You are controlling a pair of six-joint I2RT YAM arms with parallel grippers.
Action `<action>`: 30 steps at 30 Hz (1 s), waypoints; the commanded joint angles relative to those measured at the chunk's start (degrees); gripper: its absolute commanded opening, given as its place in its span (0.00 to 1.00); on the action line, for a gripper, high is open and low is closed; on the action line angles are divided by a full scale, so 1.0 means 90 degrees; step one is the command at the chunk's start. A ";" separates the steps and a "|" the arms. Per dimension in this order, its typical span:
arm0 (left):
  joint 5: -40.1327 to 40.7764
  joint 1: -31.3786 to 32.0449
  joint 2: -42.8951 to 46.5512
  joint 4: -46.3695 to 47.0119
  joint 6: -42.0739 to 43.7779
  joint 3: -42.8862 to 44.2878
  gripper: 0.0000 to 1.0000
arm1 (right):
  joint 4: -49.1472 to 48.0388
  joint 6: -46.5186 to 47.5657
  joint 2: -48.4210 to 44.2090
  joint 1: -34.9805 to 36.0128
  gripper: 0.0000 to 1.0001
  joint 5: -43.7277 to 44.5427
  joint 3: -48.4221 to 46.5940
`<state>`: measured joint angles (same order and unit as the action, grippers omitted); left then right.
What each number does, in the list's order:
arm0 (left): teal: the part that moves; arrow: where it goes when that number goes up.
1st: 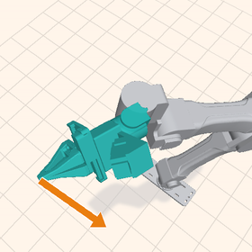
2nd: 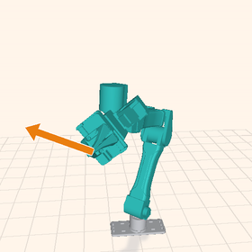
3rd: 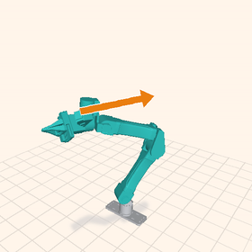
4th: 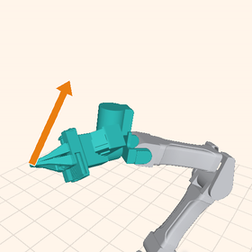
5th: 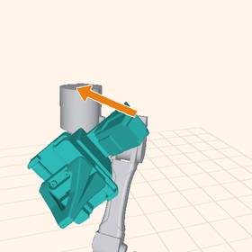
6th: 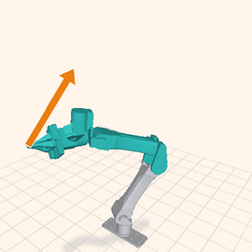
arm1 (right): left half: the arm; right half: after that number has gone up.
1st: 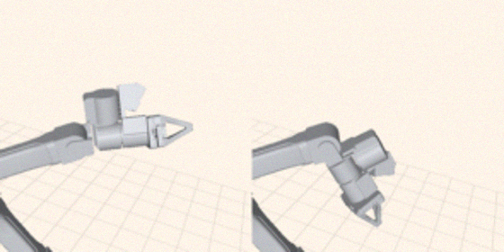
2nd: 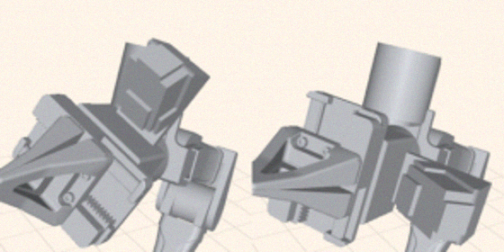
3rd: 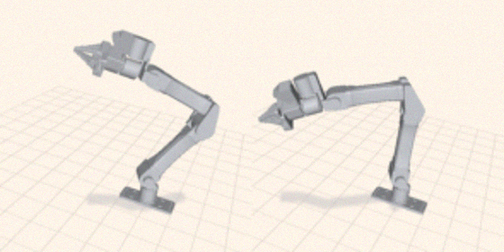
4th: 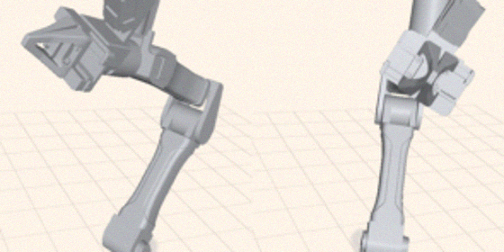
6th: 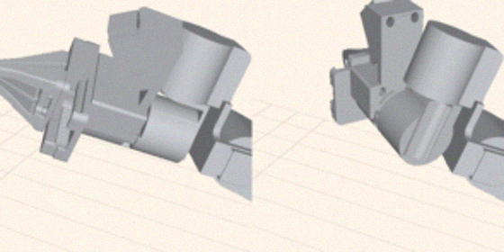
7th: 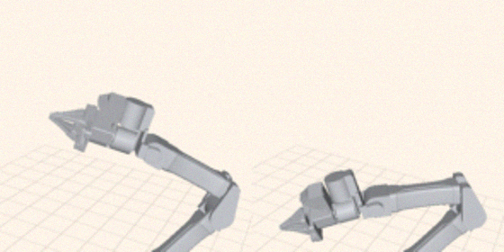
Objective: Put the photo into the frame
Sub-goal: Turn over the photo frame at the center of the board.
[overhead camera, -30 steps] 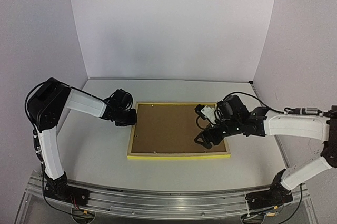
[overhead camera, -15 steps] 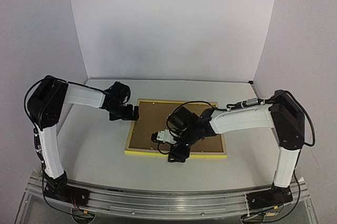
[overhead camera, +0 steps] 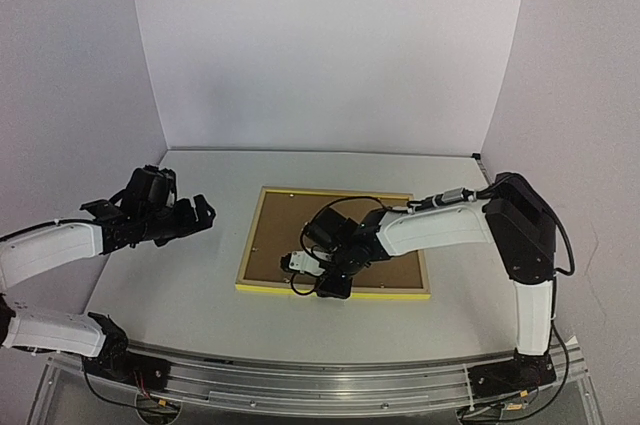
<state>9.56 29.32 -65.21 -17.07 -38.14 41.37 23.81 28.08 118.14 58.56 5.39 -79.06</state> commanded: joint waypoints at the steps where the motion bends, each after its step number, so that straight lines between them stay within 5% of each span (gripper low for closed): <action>1: -0.0137 0.0015 0.0995 0.0014 -0.0625 -0.0787 1.00 | 0.0414 -0.0052 0.0248 0.0081 0.34 0.0052 -0.0196; 7: -0.0935 0.0012 0.2269 0.0781 -0.0981 -0.1718 1.00 | 0.0843 -0.0727 0.0058 0.0248 0.01 0.0047 -0.0623; 12: -0.1957 0.0014 0.2638 0.1679 -0.1381 -0.2348 1.00 | 0.1022 -0.1957 -0.0440 0.0264 0.00 -0.0510 -0.1172; 18: -0.3536 0.0069 0.1802 0.4442 -0.2449 -0.3195 1.00 | 0.1448 -0.2709 -0.0593 0.0266 0.00 -0.1013 -0.1903; 30: -0.1601 0.1284 -0.0158 0.5419 -0.4263 -0.2709 0.90 | 0.1773 -0.3294 -0.0144 0.0262 0.00 -0.1362 -0.2948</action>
<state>-10.79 40.09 -61.97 24.07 -66.71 14.09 41.35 1.20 117.75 61.01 -4.68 -100.79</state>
